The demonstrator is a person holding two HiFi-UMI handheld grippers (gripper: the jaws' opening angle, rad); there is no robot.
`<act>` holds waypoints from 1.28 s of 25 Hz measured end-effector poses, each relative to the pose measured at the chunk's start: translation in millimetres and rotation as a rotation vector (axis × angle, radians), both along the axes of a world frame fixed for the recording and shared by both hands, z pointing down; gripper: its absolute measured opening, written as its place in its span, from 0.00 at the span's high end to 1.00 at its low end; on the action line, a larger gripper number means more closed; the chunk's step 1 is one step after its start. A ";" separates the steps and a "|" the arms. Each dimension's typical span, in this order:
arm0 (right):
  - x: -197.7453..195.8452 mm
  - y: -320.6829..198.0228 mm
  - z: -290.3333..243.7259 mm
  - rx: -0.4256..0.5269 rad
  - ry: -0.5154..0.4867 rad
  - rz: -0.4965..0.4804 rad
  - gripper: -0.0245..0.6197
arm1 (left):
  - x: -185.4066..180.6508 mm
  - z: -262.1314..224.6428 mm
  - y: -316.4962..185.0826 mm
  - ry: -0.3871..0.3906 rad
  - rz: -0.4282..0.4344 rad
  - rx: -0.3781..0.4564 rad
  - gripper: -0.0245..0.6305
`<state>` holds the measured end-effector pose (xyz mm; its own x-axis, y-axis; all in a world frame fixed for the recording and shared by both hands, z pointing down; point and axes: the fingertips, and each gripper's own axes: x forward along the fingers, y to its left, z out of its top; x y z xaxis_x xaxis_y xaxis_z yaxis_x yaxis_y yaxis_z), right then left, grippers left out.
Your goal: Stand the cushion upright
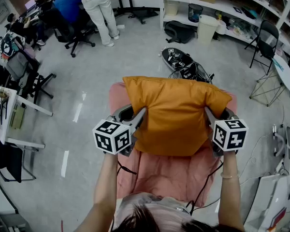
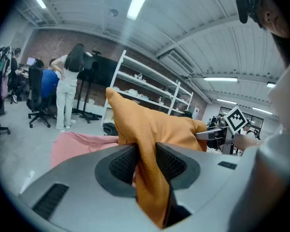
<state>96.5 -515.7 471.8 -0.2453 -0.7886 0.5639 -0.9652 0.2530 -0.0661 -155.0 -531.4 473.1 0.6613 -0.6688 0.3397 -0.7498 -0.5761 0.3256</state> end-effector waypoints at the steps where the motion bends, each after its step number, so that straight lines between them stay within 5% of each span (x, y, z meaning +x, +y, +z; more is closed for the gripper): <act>1: 0.1 -1.3 1.0 -0.001 -0.001 0.000 0.72 | -0.1 1.1 -1.3 0.003 -0.001 -0.004 0.78; 23: 10.5 -30.8 33.7 -0.037 -0.062 0.030 0.62 | 7.0 40.9 -41.3 -0.059 -0.044 -0.090 0.77; 32: 13.9 -24.5 29.5 -0.009 -0.041 0.068 0.57 | 4.3 39.6 -41.7 -0.015 -0.013 -0.108 0.71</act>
